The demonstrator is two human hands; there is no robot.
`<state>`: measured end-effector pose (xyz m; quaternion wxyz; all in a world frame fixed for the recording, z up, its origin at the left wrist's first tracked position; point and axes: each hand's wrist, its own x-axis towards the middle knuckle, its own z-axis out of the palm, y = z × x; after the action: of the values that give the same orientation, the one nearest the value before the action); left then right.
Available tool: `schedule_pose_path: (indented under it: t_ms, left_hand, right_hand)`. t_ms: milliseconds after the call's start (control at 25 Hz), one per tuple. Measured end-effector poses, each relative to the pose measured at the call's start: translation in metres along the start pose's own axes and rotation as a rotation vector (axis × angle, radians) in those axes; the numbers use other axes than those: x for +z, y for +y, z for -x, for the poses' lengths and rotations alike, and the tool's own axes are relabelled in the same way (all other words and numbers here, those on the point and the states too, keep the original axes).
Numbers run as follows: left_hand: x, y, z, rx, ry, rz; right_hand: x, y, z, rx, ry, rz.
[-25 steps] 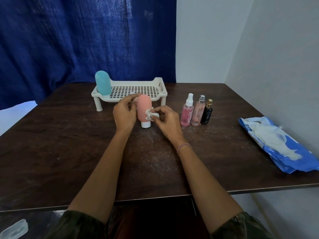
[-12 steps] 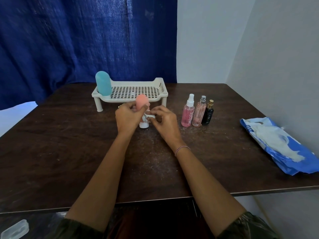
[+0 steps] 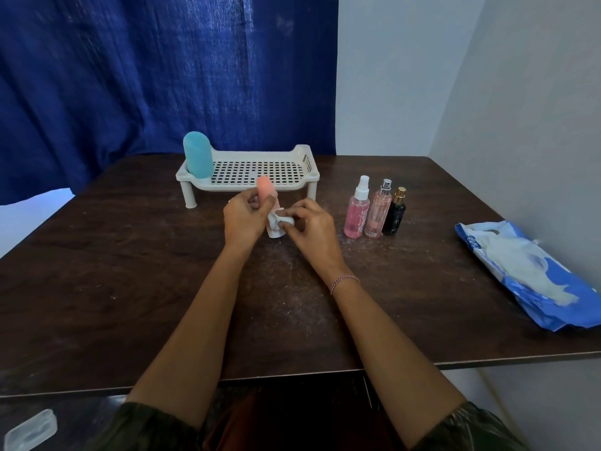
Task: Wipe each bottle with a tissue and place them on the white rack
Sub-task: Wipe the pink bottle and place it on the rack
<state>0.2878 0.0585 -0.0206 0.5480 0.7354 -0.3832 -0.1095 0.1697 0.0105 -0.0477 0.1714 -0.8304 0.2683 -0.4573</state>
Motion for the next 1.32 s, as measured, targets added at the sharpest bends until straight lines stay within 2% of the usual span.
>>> schedule_pose_path:
  t_ms: [200, 320, 520, 680, 840, 960, 1200, 1320]
  left_hand:
    - [0.003, -0.009, -0.005, -0.096, -0.149, 0.206]
    - [0.006, -0.014, -0.007, -0.180, -0.228, 0.302]
    - [0.007, -0.015, -0.009, -0.226, -0.293, 0.363]
    - [0.008, -0.013, -0.008, -0.254, -0.286, 0.417]
    - [0.010, -0.014, -0.008, -0.235, -0.332, 0.444]
    - [0.009, -0.016, -0.009, -0.215, -0.344, 0.465]
    - [0.010, -0.018, -0.009, -0.185, -0.403, 0.461]
    - [0.013, -0.023, -0.012, -0.149, -0.434, 0.424]
  right_hand:
    - [-0.006, 0.007, -0.001, 0.127, -0.034, 0.005]
    - [-0.005, 0.004, 0.000, 0.106, -0.005, 0.010]
    - [-0.001, 0.002, 0.000, 0.053, -0.037, -0.001]
    - [-0.004, 0.008, -0.002, 0.144, -0.025, 0.016]
    - [-0.003, 0.002, -0.001, 0.069, 0.006, 0.020]
    - [-0.003, -0.003, 0.001, 0.007, -0.032, -0.014]
    - [-0.006, 0.000, 0.000, 0.077, 0.011, 0.012]
    - [-0.005, -0.004, 0.001, 0.041, 0.046, -0.026]
